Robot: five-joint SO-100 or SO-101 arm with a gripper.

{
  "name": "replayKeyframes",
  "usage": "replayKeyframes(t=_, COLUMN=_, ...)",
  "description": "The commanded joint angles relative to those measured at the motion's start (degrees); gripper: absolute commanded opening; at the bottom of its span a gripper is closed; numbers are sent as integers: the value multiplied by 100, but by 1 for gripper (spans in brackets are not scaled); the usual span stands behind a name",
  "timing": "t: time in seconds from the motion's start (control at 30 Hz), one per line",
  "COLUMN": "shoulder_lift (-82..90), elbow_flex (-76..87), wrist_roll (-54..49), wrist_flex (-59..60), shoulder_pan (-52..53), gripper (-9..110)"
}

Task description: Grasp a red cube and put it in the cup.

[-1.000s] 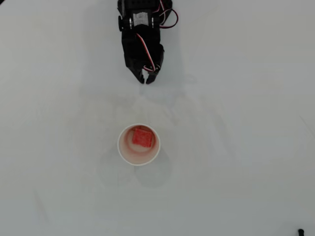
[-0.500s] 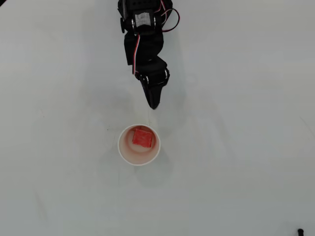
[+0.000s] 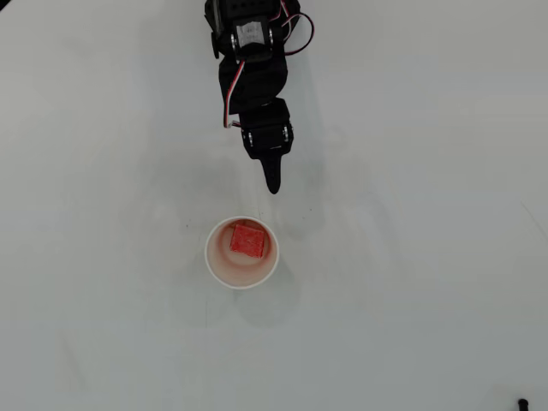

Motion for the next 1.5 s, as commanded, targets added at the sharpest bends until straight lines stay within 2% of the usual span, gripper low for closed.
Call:
replayKeyframes(t=0.0, shoulder_lift=53, elbow_flex=396, wrist_roll=26, wrist_flex=202, shoulder_pan=-9, gripper=2)
replayKeyframes(t=0.23, shoulder_lift=53, elbow_flex=396, wrist_roll=-44, wrist_flex=782, shoulder_pan=44, gripper=2)
replayKeyframes(t=1.47, shoulder_lift=53, elbow_flex=396, wrist_roll=-44, wrist_flex=905, shoulder_pan=149, gripper=2)
